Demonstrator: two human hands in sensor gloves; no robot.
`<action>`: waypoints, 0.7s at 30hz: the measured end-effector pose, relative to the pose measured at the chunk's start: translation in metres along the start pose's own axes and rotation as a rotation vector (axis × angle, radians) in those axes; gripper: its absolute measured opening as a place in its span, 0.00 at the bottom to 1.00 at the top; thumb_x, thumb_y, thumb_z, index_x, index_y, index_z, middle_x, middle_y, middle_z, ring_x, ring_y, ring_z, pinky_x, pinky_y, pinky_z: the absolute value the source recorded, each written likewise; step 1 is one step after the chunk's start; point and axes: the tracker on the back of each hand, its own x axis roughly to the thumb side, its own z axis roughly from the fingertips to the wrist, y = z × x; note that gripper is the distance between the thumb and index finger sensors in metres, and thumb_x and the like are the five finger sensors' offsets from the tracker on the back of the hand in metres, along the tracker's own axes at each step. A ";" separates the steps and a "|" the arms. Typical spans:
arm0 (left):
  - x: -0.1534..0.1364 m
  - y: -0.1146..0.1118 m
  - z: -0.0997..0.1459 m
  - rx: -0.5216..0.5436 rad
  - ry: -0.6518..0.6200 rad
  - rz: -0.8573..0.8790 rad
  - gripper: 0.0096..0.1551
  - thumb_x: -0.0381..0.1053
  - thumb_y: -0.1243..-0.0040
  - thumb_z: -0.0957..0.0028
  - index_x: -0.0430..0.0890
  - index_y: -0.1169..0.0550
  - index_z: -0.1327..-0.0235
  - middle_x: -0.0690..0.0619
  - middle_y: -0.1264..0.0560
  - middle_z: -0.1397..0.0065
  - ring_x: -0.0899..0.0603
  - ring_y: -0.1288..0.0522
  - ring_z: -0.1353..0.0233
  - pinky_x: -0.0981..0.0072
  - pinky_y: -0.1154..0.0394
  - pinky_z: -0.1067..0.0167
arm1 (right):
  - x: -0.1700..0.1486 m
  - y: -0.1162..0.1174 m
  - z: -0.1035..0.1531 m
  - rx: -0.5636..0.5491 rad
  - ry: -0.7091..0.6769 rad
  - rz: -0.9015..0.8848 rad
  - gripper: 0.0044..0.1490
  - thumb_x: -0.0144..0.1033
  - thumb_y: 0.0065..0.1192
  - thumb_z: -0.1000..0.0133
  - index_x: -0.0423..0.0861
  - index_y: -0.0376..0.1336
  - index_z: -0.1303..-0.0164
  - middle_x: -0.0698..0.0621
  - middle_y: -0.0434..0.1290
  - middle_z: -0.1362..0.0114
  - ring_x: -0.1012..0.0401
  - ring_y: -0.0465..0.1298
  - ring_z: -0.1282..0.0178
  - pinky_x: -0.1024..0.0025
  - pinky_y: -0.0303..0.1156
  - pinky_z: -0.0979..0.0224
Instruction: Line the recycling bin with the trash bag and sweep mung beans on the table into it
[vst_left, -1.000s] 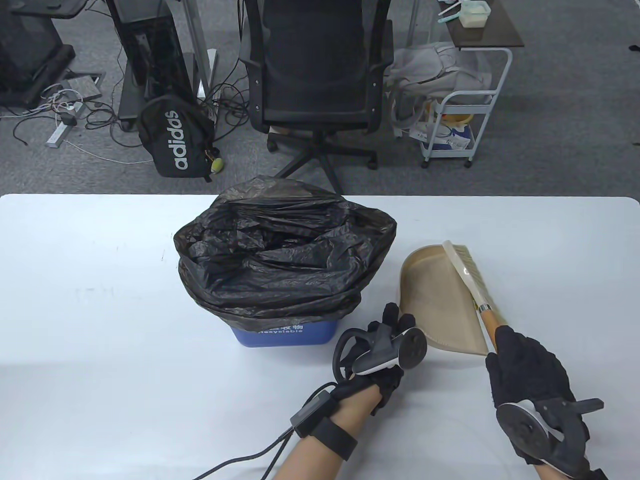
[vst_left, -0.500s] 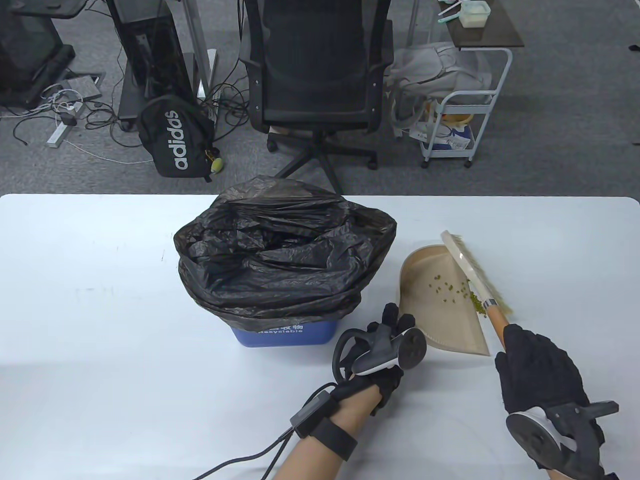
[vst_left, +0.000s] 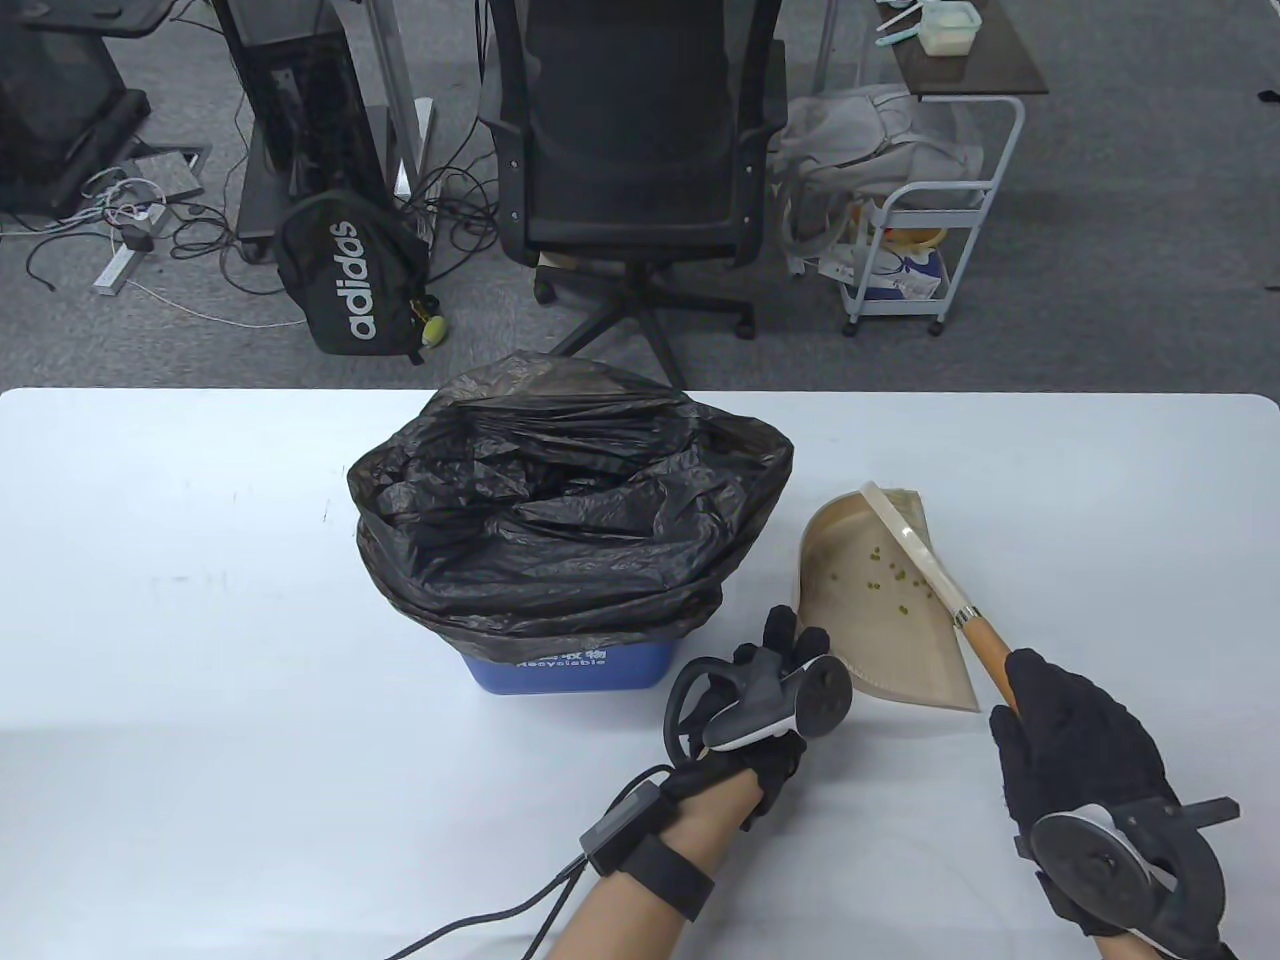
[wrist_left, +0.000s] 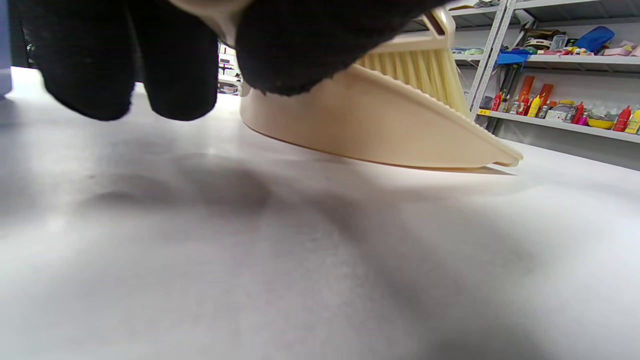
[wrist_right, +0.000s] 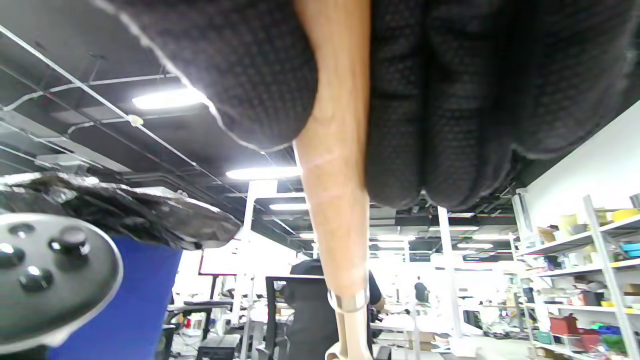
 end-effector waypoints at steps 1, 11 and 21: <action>0.000 0.000 0.000 0.000 0.000 0.002 0.43 0.27 0.34 0.50 0.39 0.36 0.19 0.27 0.44 0.15 0.17 0.24 0.30 0.20 0.22 0.43 | -0.001 -0.004 0.000 -0.007 0.005 -0.027 0.35 0.34 0.71 0.50 0.29 0.73 0.37 0.30 0.84 0.45 0.36 0.86 0.48 0.39 0.80 0.47; 0.000 0.000 0.000 -0.001 0.002 -0.002 0.43 0.27 0.34 0.50 0.39 0.36 0.19 0.27 0.44 0.15 0.17 0.24 0.30 0.20 0.22 0.43 | -0.009 0.002 0.002 -0.046 0.073 0.127 0.34 0.35 0.71 0.49 0.29 0.73 0.37 0.30 0.84 0.46 0.36 0.86 0.49 0.38 0.80 0.47; 0.000 0.000 0.000 -0.001 0.005 -0.003 0.43 0.27 0.34 0.50 0.39 0.35 0.19 0.28 0.44 0.15 0.17 0.23 0.30 0.20 0.22 0.43 | 0.003 0.010 0.003 -0.023 0.070 0.021 0.34 0.35 0.71 0.49 0.28 0.73 0.38 0.30 0.84 0.47 0.36 0.86 0.49 0.39 0.80 0.48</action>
